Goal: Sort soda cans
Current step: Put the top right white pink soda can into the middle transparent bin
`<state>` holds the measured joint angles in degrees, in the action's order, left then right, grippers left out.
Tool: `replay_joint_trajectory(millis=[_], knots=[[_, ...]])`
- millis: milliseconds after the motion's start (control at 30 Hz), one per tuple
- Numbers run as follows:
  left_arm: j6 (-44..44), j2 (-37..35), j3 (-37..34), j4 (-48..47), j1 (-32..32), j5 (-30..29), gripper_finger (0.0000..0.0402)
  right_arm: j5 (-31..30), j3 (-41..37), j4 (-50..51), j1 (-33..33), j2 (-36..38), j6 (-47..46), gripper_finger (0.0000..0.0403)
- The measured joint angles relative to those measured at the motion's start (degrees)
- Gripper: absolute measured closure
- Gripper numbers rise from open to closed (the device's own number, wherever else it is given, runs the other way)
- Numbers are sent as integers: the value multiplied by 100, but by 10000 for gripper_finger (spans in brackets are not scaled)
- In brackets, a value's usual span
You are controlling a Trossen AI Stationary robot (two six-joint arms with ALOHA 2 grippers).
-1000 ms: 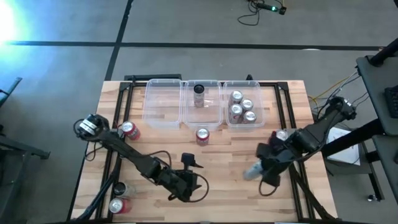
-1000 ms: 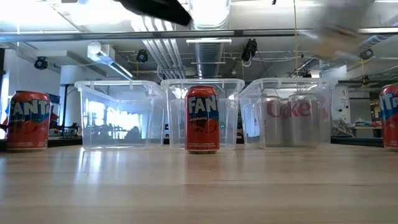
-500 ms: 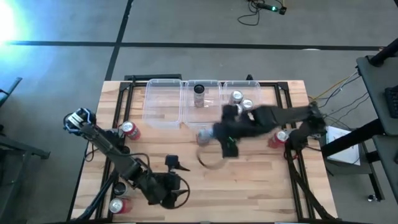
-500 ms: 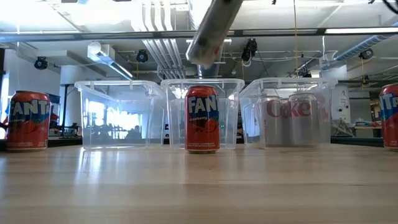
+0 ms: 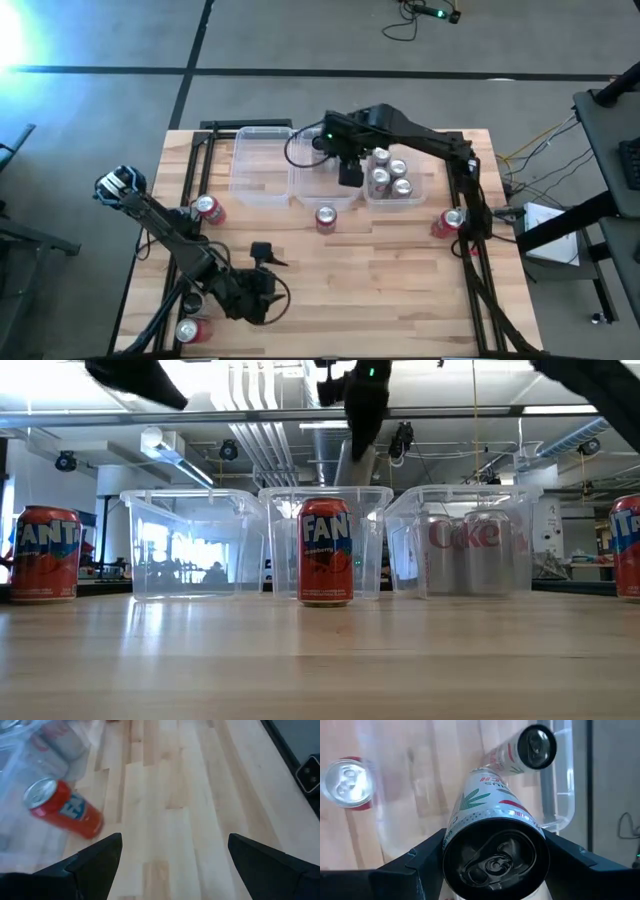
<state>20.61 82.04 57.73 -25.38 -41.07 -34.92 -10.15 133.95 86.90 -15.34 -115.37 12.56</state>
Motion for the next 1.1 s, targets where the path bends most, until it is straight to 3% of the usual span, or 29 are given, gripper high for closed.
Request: replay_joint_trajectory(millis=[167, 467, 1100], knots=[[-156, -652, -709, 490, 136, -35, 53, 373, 0, -29, -375, -408, 249, 149], [-343, -1459, -1663, 1726, 261, -55, 53, 458, -7, -96, -652, -996, 476, 147], [-312, -1488, -1735, 1927, 261, 206, 53, 894, -22, -474, -843, -1153, 820, 133]])
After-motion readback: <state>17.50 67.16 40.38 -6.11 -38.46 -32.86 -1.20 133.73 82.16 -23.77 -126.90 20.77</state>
